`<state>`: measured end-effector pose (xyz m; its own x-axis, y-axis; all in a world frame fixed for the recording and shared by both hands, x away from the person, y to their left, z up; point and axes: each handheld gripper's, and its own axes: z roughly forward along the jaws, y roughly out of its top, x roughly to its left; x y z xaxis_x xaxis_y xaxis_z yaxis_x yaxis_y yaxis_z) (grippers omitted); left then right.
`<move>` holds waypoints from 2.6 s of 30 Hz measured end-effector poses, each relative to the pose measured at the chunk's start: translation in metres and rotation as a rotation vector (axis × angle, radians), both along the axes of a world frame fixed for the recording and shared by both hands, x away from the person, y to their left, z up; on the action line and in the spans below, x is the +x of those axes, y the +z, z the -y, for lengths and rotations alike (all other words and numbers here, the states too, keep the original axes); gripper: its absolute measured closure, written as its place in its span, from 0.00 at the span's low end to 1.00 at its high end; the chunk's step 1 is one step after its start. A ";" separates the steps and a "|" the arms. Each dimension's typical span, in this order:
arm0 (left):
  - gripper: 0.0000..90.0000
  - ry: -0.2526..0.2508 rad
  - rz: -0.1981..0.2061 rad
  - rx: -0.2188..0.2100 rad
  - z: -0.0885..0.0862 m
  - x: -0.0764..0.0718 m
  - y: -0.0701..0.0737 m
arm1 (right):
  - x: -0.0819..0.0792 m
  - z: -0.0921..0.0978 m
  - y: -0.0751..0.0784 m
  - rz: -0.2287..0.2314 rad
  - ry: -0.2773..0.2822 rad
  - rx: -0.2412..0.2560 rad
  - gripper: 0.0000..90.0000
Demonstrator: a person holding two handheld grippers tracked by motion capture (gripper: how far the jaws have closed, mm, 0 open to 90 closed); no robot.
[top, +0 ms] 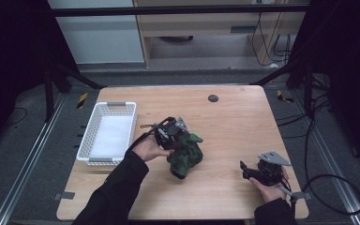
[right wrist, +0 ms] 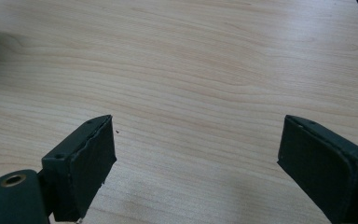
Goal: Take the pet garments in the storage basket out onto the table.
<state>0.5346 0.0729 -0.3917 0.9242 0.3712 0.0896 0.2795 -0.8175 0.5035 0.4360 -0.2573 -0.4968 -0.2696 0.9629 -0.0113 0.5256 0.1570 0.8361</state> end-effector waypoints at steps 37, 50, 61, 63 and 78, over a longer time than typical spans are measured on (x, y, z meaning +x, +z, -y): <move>0.30 0.053 0.035 -0.070 -0.013 -0.001 -0.008 | 0.000 0.000 0.000 0.000 0.003 -0.003 0.12; 0.25 0.194 0.102 -0.229 -0.046 -0.015 -0.002 | 0.000 0.000 0.000 0.000 0.001 -0.003 0.12; 0.25 0.316 0.129 -0.371 -0.081 -0.032 -0.005 | -0.001 0.000 0.000 0.003 -0.004 0.003 0.12; 0.26 0.336 0.131 -0.394 -0.090 -0.036 -0.007 | -0.001 0.000 0.001 0.004 -0.005 0.007 0.12; 0.42 0.407 0.148 -0.457 -0.124 -0.066 -0.025 | -0.001 0.000 0.001 0.013 -0.002 -0.002 0.12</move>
<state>0.4689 0.1972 -0.4167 0.6906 0.7218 -0.0456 0.4239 -0.3529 0.8341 0.4353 -0.2570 -0.4961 -0.2673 0.9635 -0.0168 0.5147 0.1576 0.8428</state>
